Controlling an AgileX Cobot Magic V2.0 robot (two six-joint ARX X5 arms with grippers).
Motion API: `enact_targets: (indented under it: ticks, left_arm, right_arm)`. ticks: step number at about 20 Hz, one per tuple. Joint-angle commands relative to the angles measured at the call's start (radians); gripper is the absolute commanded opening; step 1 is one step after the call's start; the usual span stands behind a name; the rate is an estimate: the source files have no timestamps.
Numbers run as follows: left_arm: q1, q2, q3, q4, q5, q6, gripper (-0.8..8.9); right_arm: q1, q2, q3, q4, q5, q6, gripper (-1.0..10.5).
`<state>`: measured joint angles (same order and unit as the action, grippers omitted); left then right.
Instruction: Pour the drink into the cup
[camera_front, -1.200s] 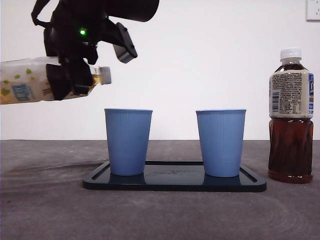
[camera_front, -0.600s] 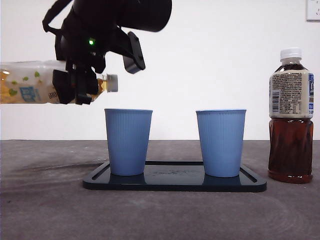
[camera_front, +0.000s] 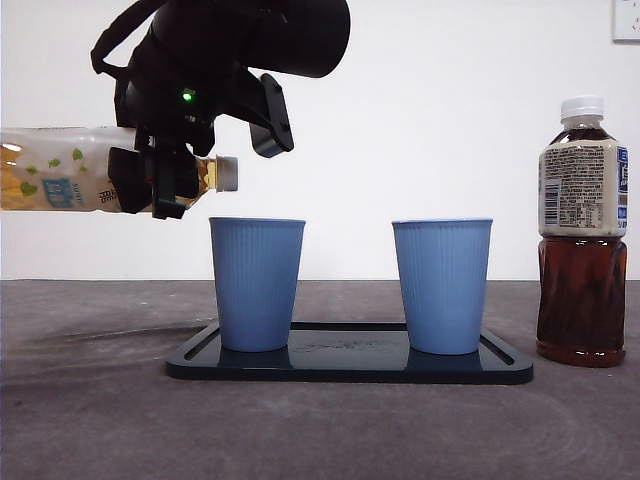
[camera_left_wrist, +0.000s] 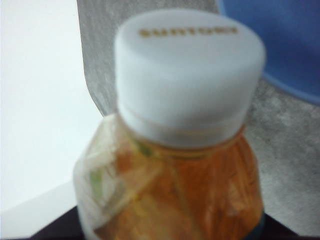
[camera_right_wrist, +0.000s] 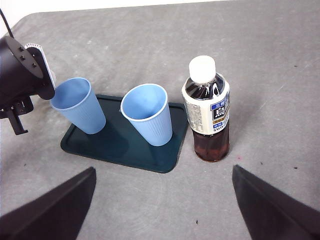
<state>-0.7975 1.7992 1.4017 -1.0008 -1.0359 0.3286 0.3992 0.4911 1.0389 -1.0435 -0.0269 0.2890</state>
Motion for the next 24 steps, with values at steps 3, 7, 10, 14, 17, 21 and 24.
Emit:
enact_targets:
  ticks: [3, 7, 10, 14, 17, 21, 24]
  left_arm:
    - [-0.014, -0.048, 0.054, -0.032, 0.008, -0.183, 1.30]
    - [0.005, -0.233, 0.054, -0.034, 0.224, -0.433, 1.30]
    - [0.042, -0.385, 0.047, 0.061, 0.299, -0.537, 1.30]
    - [0.064, -0.544, -0.074, 0.207, 0.303, -0.585, 1.30]
    - [0.066, -0.640, -0.295, 0.414, 0.318, -0.621, 1.29]
    - [0.105, -0.673, -0.500, 0.683, 0.432, -0.637, 1.22]
    - [0.185, -0.660, -0.590, 0.849, 0.521, -0.632, 1.22]
  right_arm:
    - [0.005, 0.002, 0.016, 0.003, 0.000, -0.006, 4.3]
    - [0.005, 0.002, 0.016, 0.000, 0.000, -0.018, 4.3]
    - [0.005, 0.002, 0.016, -0.001, 0.000, -0.041, 4.3]
    - [0.005, 0.002, 0.016, 0.003, 0.000, -0.065, 4.3]
    - [0.005, 0.002, 0.016, 0.012, 0.000, -0.069, 4.3]
    - [0.005, 0.002, 0.016, 0.031, 0.000, -0.069, 4.3]
    - [0.005, 0.002, 0.016, 0.033, -0.001, -0.069, 4.3]
